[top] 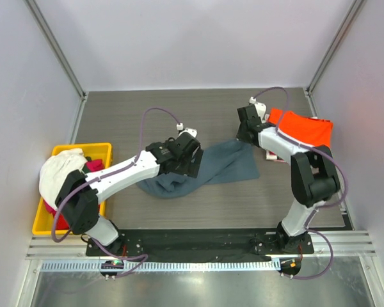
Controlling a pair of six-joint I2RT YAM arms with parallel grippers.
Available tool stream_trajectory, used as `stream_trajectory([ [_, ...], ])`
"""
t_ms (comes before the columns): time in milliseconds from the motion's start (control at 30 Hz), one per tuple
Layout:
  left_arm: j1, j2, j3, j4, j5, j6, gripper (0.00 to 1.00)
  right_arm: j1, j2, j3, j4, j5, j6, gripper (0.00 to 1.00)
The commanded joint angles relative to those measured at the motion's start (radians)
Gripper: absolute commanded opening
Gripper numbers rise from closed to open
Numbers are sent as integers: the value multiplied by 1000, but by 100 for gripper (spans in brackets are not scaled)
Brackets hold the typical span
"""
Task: Fold and stack the t-shirts
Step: Flatten the tshirt out
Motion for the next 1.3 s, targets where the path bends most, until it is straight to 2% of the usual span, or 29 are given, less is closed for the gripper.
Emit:
stream_trajectory([
  [0, 3, 31, 19, -43, -9, 16, 92, 3, -161, -101, 51, 1, 34, 1],
  [100, 3, 65, 4, -61, -27, -9, 88, 3, -236, -197, 74, -32, 54, 1],
  [200, 6, 103, 0, -93, -33, -41, 76, 2, -324, -266, 79, -50, 63, 1],
  [267, 11, 135, 5, -125, -30, -55, 61, 3, -376, -292, 78, -59, 66, 1],
  [300, 14, 144, 10, -136, -32, -60, 49, 2, -391, -312, 76, -61, 65, 1],
  [367, 29, 149, 11, -156, -32, -78, 38, 3, -428, -326, 71, -62, 65, 1],
  [400, 49, 137, 10, -161, -35, -95, 24, 3, -448, -343, 64, -62, 63, 1],
  [500, 89, 97, 0, -163, -33, -103, 0, 2, -473, -346, 47, -56, 62, 1],
  [700, 237, -87, -21, -166, -16, -118, 0, 2, -514, -330, 27, -46, 58, 1],
  [833, 421, -190, -15, -106, 94, -126, 0, 2, -473, -249, 7, -50, 52, 1],
  [933, 513, -198, 98, -130, 125, -110, 0, 0, -431, -105, -48, -58, 46, 1],
  [1100, 656, -211, 404, -224, 135, -113, 0, -19, -434, 194, -166, -50, 40, 1],
  [1200, 748, -312, 444, -189, 119, -148, 0, -33, -514, 262, -183, -24, 32, 1],
  [1267, 771, -433, 368, -137, 84, -188, 0, -33, -612, 216, -182, -3, 38, 1],
])
